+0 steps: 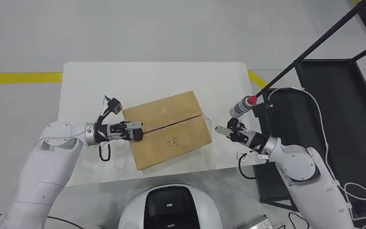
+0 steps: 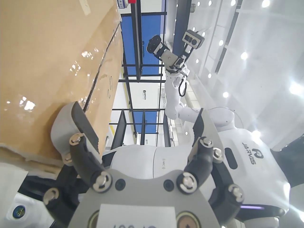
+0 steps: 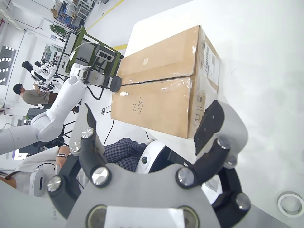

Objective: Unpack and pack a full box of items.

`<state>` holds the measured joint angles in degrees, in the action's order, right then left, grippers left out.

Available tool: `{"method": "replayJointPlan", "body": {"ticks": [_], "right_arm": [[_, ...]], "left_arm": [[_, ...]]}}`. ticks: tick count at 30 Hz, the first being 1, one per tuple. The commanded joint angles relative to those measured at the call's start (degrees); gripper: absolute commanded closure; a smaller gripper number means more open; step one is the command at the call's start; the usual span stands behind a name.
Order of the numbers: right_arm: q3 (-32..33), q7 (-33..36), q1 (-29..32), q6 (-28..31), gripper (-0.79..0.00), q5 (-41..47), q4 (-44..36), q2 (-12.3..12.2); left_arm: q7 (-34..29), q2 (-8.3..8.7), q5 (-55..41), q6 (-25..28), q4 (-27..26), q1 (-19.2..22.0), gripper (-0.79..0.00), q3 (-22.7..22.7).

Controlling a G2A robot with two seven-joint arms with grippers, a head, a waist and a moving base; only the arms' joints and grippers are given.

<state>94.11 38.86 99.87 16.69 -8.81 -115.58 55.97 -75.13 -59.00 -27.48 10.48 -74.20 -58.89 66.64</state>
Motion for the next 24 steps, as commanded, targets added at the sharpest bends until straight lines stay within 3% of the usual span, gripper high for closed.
{"method": "replayJointPlan", "body": {"ticks": [1,11,24], "right_arm": [[0.19,0.79,0.99,0.65,-0.785,-0.87,-0.14,-0.08],[-3.12,4.78,2.27,2.27,-0.785,-2.95,2.66,-0.19],[-14.35,-0.29,-6.85,2.12,-0.785,-8.33,11.3,1.04]], "left_arm": [[0.86,-0.06,0.49,-1.1,0.68,0.4,-0.785,-0.33],[1.37,-0.2,0.42,-1.4,1.09,0.94,-0.785,-0.85],[1.37,-0.2,0.42,-1.4,1.09,0.94,-0.785,-0.85]]}}
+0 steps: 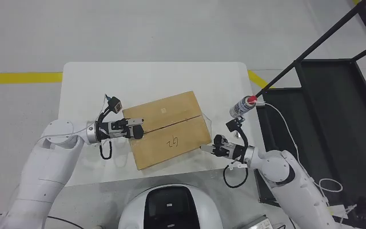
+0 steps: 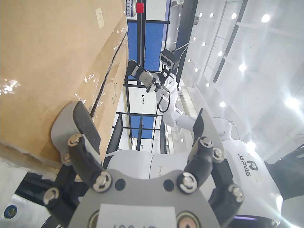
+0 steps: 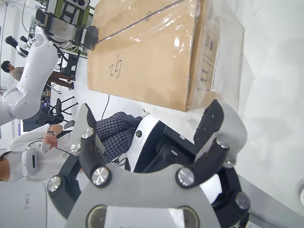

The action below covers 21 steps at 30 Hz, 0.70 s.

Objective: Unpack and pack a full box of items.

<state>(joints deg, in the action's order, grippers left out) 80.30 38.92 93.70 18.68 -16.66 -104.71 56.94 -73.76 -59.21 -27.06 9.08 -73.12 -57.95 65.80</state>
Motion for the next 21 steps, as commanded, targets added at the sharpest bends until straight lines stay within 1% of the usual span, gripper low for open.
{"method": "replayJointPlan", "body": {"ticks": [1,6,21], "right_arm": [[-1.16,-0.46,-1.23,0.08,-0.785,-0.97,0.88,0.14],[-2.98,0.4,-2.41,-0.22,-0.785,-0.45,0.36,0.33],[-8.49,1.75,-2.64,-5.65,-0.785,0.75,-4.03,0.93]], "left_arm": [[0.0,0.0,0.0,0.0,0.0,0.0,-0.785,0.0],[0.0,0.0,0.0,0.0,0.0,0.0,-0.785,0.0],[0.0,0.0,0.0,0.0,0.0,0.0,-0.785,0.0]]}}
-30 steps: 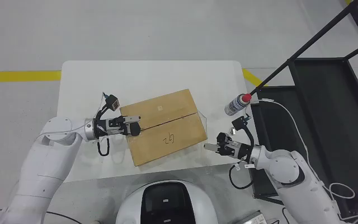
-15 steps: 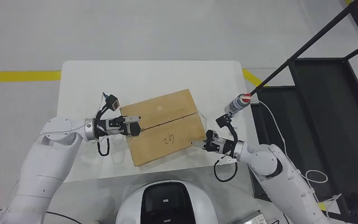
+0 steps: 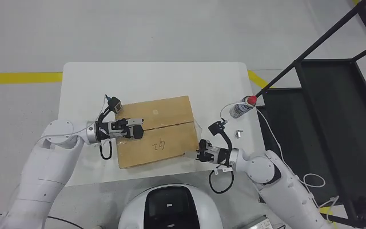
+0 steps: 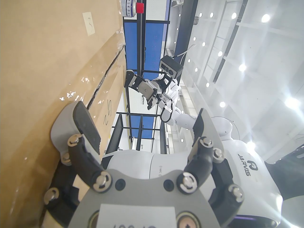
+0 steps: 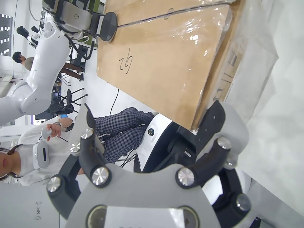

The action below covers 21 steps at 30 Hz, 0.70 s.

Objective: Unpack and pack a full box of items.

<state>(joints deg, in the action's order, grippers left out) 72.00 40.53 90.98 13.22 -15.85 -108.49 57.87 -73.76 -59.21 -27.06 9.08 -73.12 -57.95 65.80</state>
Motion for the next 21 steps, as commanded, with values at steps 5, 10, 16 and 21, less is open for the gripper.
{"method": "replayJointPlan", "body": {"ticks": [5,10,16,21], "right_arm": [[-0.98,1.05,0.64,-0.59,-0.785,-0.2,-1.67,-0.03],[-1.0,2.17,1.09,-0.57,-0.785,1.03,-2.89,-0.14],[2.17,0.82,1.38,-1.26,-0.785,1.57,-2.38,-0.47],[6.19,0.85,2.64,-0.77,-0.785,3.6,-2.54,-0.95]], "left_arm": [[0.0,0.0,0.0,0.0,0.0,0.0,-0.785,0.0],[0.0,0.0,0.0,0.0,0.0,0.0,-0.785,0.0],[2.39,0.33,-0.76,0.44,-1.19,-1.39,-0.785,1.85],[1.92,1.68,-1.2,0.26,-2.85,-4.55,-0.785,7.14]]}}
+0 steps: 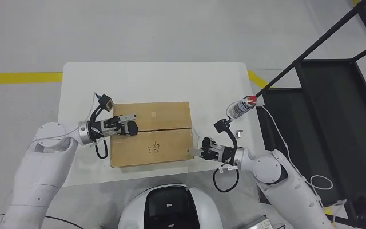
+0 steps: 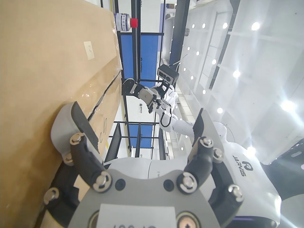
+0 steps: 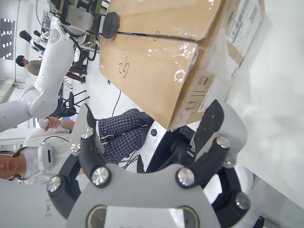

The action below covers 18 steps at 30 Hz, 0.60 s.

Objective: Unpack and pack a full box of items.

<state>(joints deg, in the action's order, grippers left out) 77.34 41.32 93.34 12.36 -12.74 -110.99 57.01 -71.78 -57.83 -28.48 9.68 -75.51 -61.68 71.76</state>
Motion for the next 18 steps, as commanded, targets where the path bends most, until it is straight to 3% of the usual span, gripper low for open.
{"method": "replayJointPlan", "body": {"ticks": [1,9,18], "right_arm": [[1.59,0.21,0.62,0.17,-0.785,1.15,0.03,-0.17],[4.67,3.23,1.76,0.77,-0.785,5.07,0.79,-0.65],[0.04,5.38,-0.76,1.11,-0.785,11.21,4.98,-0.11]], "left_arm": [[-0.07,0.59,0.42,-0.79,-0.9,-1.58,-0.785,2.2],[0.36,2.31,3.07,-5.14,-4.26,-6.57,-0.785,7.88],[2.28,2.65,3.87,-5.7,-5.39,-7.59,-0.785,8.95]]}}
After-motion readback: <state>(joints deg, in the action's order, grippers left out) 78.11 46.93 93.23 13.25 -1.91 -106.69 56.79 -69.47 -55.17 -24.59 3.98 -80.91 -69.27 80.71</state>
